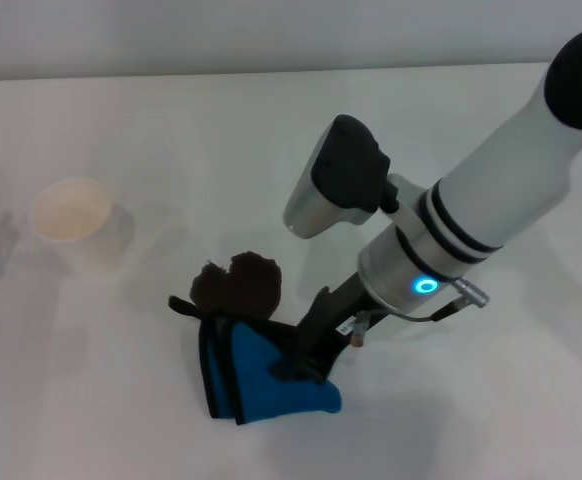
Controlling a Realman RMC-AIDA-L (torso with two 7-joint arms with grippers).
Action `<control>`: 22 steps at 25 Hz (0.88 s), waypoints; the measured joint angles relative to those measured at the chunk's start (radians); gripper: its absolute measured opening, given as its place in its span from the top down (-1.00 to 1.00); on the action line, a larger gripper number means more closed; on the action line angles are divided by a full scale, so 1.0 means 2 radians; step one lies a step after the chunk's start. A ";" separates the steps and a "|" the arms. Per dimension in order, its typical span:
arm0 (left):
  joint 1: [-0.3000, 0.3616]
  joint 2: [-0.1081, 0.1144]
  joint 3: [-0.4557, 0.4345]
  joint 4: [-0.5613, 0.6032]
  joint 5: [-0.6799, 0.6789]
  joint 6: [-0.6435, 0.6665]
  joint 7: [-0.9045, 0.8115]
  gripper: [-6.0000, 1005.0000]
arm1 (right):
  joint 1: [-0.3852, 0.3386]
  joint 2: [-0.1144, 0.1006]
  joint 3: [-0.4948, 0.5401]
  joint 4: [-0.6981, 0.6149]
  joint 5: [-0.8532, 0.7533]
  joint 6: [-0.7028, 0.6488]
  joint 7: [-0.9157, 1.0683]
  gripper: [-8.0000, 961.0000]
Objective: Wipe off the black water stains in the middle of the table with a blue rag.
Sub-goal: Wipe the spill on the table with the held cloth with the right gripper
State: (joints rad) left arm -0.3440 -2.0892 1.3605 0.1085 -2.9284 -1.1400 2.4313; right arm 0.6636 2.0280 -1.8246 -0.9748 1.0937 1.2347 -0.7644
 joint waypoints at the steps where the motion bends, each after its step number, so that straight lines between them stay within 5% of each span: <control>1: -0.002 0.000 0.000 0.000 0.000 0.000 0.000 -0.77 | 0.000 0.000 -0.008 0.001 0.005 -0.012 -0.002 0.76; 22: -0.013 0.002 0.000 -0.001 0.000 0.005 -0.037 -0.78 | -0.007 -0.001 -0.032 0.035 0.042 -0.156 -0.023 0.77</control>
State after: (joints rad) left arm -0.3694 -2.0855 1.3608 0.1056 -2.9284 -1.1292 2.3565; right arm 0.6505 2.0252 -1.8895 -0.9046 1.1773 0.9224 -0.8108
